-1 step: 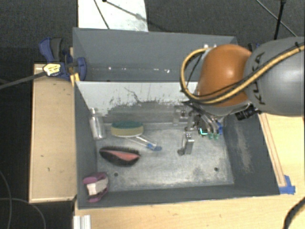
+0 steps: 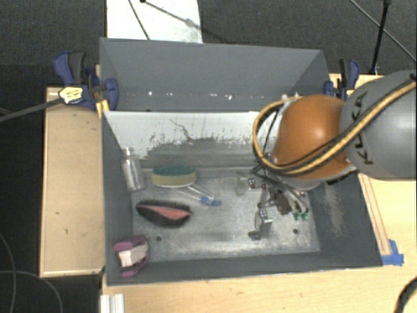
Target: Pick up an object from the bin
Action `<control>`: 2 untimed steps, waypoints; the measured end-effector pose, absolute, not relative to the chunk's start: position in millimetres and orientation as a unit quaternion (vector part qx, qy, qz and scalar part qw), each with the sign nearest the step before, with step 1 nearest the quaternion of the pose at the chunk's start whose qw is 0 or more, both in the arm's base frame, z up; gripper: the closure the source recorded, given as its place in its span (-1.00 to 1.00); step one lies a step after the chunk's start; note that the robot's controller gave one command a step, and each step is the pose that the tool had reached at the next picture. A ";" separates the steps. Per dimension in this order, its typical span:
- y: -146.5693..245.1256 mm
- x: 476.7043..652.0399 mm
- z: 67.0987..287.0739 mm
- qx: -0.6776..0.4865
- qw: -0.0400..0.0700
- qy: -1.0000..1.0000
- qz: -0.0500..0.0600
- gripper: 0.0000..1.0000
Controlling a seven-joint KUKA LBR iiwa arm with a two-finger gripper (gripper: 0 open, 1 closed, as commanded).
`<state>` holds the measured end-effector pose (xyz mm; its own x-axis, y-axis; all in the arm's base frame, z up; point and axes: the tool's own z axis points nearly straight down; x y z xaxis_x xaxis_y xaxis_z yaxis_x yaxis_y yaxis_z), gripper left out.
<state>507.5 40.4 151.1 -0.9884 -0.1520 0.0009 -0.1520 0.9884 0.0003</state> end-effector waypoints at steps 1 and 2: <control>44.9 537.9 137.6 0.044 -0.003 -0.999 -0.001 -1.00; 50.9 580.8 129.0 0.073 -0.003 -0.997 0.000 -1.00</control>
Offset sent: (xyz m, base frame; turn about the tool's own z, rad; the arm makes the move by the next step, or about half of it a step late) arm 0.0289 0.0041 -0.0136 0.0643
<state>580.8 50.9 129.0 -0.9894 -0.1447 -0.0069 -0.1447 0.9895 -0.0001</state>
